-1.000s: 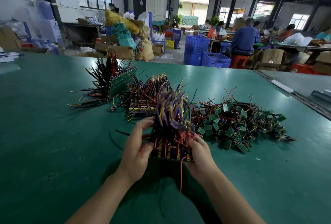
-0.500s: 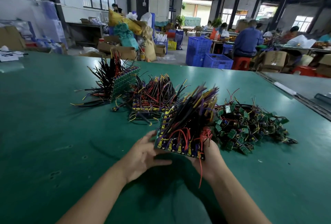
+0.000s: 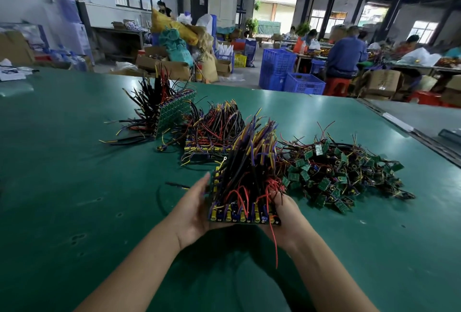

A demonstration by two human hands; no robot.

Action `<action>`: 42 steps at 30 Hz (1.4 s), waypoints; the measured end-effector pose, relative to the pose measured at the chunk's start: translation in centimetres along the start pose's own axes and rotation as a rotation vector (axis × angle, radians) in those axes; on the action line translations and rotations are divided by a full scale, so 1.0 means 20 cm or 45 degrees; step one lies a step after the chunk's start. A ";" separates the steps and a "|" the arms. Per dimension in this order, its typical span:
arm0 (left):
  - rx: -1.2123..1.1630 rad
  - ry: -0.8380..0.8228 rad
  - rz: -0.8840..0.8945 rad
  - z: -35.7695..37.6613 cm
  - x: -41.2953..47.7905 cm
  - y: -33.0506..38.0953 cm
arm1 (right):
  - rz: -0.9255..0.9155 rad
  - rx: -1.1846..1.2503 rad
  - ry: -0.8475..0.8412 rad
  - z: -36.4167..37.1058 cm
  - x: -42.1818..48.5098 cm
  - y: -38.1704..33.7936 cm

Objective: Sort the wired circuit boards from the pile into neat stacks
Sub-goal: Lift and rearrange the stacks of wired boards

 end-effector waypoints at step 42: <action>0.380 0.490 0.151 -0.12 -0.10 0.11 | -0.147 -0.220 -0.132 0.07 0.04 0.07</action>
Point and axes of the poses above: each hand's wrist, its own x-axis towards the middle knuckle, its own z-axis out of the palm, y = z × x, the point moved 9 cm from there along x, towards the middle knuckle, and after that the axes turned 10 degrees about z, right-handed, at the moved point
